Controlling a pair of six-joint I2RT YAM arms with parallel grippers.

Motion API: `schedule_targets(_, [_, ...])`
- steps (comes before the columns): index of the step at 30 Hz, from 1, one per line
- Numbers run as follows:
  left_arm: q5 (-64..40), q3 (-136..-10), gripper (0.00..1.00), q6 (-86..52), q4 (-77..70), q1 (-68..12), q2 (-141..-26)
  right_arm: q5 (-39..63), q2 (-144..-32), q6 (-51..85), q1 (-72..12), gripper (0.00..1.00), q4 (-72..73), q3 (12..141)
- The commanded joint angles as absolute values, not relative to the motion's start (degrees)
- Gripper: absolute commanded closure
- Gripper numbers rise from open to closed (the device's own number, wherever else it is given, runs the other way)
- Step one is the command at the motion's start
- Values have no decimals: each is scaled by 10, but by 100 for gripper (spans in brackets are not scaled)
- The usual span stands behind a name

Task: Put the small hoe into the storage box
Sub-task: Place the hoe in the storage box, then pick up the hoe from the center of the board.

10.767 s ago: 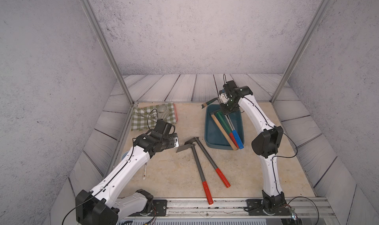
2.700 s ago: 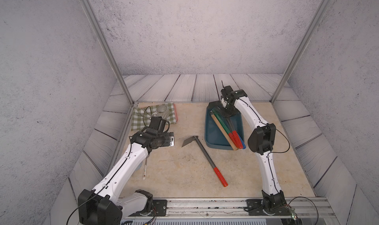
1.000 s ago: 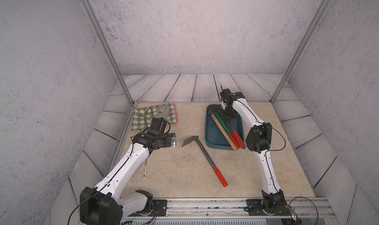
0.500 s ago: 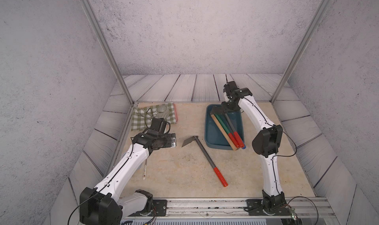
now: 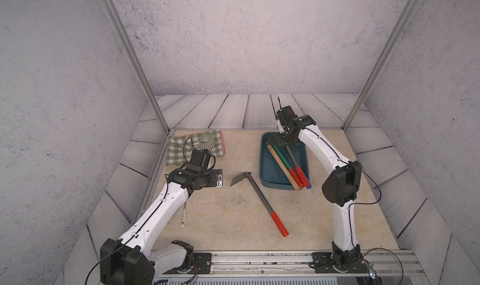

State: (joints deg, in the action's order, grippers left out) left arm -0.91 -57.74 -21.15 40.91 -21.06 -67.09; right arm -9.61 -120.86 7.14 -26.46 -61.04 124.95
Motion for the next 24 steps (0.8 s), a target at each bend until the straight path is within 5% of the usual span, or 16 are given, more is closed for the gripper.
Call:
schedule_targets(1, [-1, -579, 12, -199, 410, -213, -665, -102, -1164, 59, -278, 47, -582, 1233])
schedule_targets(24, [3, -589, 12, -206, 406, -213, -670, -82, -1051, 76, -346, 47, -533, 1055])
